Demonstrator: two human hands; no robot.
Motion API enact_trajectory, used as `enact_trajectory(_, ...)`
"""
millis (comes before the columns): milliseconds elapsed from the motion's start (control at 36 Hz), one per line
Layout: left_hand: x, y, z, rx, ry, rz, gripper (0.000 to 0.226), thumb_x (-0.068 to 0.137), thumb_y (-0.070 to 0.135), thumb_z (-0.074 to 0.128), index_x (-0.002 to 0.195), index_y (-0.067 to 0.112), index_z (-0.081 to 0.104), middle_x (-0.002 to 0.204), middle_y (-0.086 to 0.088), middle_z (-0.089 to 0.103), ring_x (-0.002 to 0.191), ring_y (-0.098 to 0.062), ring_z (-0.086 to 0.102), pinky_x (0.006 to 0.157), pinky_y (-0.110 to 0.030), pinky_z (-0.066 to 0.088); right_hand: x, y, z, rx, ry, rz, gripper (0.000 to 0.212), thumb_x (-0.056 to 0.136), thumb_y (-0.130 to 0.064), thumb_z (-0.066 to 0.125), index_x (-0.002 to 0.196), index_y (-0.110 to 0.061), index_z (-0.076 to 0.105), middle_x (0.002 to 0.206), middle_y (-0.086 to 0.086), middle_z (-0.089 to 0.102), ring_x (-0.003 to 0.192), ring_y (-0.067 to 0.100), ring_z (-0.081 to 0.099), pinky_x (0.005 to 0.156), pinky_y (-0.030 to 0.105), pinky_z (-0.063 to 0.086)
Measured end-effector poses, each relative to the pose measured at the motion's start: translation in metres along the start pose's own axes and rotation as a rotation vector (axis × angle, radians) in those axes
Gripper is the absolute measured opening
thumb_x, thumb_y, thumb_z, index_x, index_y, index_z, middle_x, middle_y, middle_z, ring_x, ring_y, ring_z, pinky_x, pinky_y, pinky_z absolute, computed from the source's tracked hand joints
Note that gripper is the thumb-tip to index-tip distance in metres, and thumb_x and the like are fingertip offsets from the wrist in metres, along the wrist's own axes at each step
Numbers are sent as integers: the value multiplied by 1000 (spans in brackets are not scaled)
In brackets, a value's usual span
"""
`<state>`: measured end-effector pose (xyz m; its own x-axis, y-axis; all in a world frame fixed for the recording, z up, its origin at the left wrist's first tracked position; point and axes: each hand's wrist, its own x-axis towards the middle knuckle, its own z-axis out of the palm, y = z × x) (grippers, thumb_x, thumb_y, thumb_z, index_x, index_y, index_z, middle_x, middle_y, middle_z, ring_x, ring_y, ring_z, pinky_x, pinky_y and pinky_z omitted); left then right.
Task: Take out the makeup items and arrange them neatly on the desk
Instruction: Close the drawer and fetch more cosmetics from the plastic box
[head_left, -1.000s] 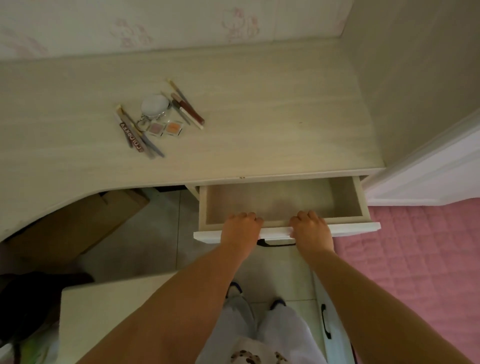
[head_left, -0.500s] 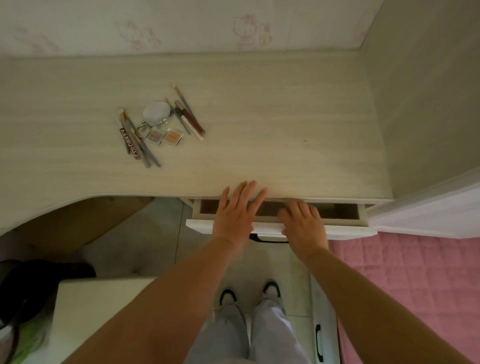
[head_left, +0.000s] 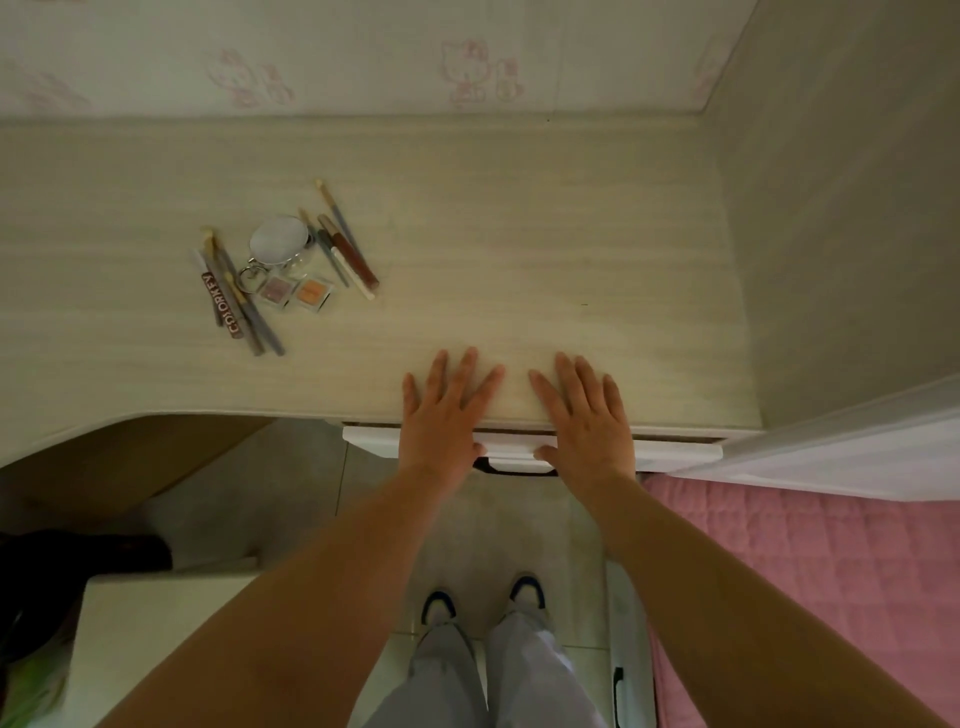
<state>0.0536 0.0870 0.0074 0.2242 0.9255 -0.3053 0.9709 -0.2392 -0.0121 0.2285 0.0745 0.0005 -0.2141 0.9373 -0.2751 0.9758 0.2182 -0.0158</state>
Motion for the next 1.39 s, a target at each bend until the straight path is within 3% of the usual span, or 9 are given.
enact_trajectory(111, 6, -2, -1, 22, 1, 11, 99, 84, 47, 60, 144, 41, -19, 157, 4, -19, 145, -29, -16, 114, -56, -1, 5, 0, -2, -15, 12, -7, 94, 86, -49, 55, 145, -28, -15, 159, 7, -8, 146, 28, -3, 117, 45, 0)
enact_trajectory(194, 7, -3, 0, 44, -3, 16, 99, 84, 48, 59, 143, 42, -20, 157, 4, -19, 145, -29, -15, 114, -57, 0, 6, 2, 6, -28, 92, 23, 108, 59, -54, 79, 147, -25, 23, 151, 11, 34, 137, 31, 35, 110, 48, 29)
enact_trajectory(278, 7, -2, 1, 53, -6, 12, 99, 85, 48, 58, 142, 41, -22, 157, 4, -19, 145, -30, -15, 114, -58, 1, 6, 3, 12, -30, 138, 32, 115, 46, -56, 84, 140, -23, 27, 143, 11, 46, 129, 30, 47, 104, 48, 38)
enact_trajectory(500, 8, 1, -2, 66, -22, -11, 92, 90, 44, 53, 142, 41, -23, 157, 3, -17, 145, -30, -14, 115, -58, 4, 7, -1, 10, -40, 106, 43, 104, 60, -51, 79, 145, -24, 26, 146, 10, 42, 133, 30, 43, 107, 48, 34)
enact_trajectory(583, 11, 6, -11, 40, -53, -37, 89, 90, 41, 55, 145, 40, -15, 158, 3, -11, 145, -30, -9, 115, -57, 10, 8, -1, 4, -84, 20, 3, 85, 91, -44, 51, 145, -25, -12, 159, 9, 2, 146, 29, 6, 117, 46, 8)
enact_trajectory(639, 11, 8, -19, 21, -98, -31, 90, 88, 41, 58, 146, 39, -11, 158, 3, -10, 145, -30, -8, 116, -54, 13, 7, 2, -6, -86, -48, -14, 81, 96, -42, 42, 146, -26, -19, 158, 6, -13, 146, 26, -7, 118, 44, 0)
enact_trajectory(917, -6, 24, -69, -72, -14, 130, 70, 91, 31, 54, 149, 28, 14, 157, 1, 13, 145, -23, 10, 114, -45, 25, -44, 5, -63, 232, 67, 191, 56, 94, -37, 46, 144, -22, 26, 152, 0, 23, 140, 19, 20, 113, 33, 22)
enact_trajectory(1083, -20, 49, -101, -98, 54, 299, 67, 91, 28, 53, 148, 26, 18, 156, -1, 16, 144, -23, 12, 113, -43, 24, -88, 10, -89, 286, 164, 355, 52, 96, -36, 43, 144, -22, 28, 152, -1, 25, 141, 17, 19, 114, 32, 19)
enact_trajectory(1389, -100, 106, -128, -51, 134, 806, 64, 91, 30, 52, 147, 25, 22, 154, -1, 22, 142, -21, 18, 112, -43, 26, -221, -35, -92, 371, 350, 903, 52, 97, -38, 40, 144, -22, 28, 153, -1, 25, 142, 19, 19, 115, 35, 22)
